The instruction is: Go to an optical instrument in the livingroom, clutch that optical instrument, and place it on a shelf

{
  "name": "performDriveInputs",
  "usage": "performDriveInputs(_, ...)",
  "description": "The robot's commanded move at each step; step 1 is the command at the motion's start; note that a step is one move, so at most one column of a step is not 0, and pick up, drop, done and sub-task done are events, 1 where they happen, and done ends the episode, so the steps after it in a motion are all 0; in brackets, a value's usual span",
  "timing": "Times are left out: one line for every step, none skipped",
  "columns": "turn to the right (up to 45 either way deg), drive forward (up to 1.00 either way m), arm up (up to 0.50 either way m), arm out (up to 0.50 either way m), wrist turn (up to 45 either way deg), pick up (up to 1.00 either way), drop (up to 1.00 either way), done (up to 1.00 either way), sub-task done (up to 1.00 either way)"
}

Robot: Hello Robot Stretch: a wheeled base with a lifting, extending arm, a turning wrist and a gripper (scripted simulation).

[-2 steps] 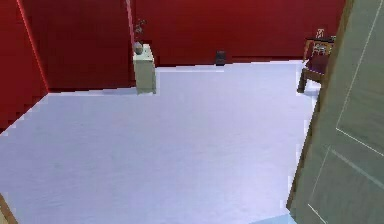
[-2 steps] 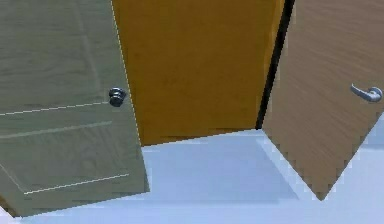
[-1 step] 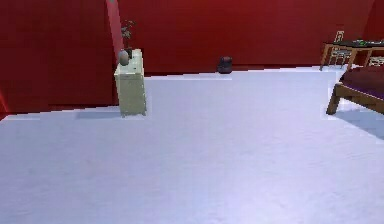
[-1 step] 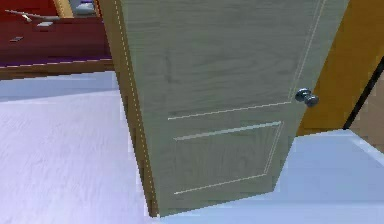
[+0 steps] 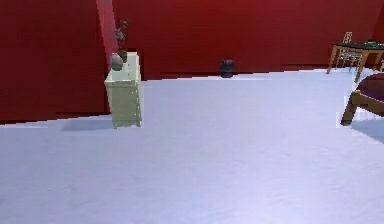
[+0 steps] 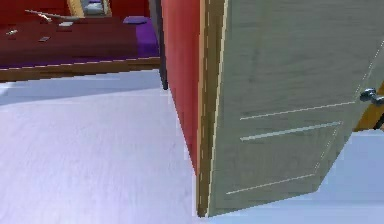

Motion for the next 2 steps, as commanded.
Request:
performDriveInputs(30.0,0.00,0.00,0.00,0.0,0.00,0.00,0.00,0.00)
performDriveInputs(0.0,1.00,0.00,0.00,0.0,0.00,0.00,0.00,0.00)
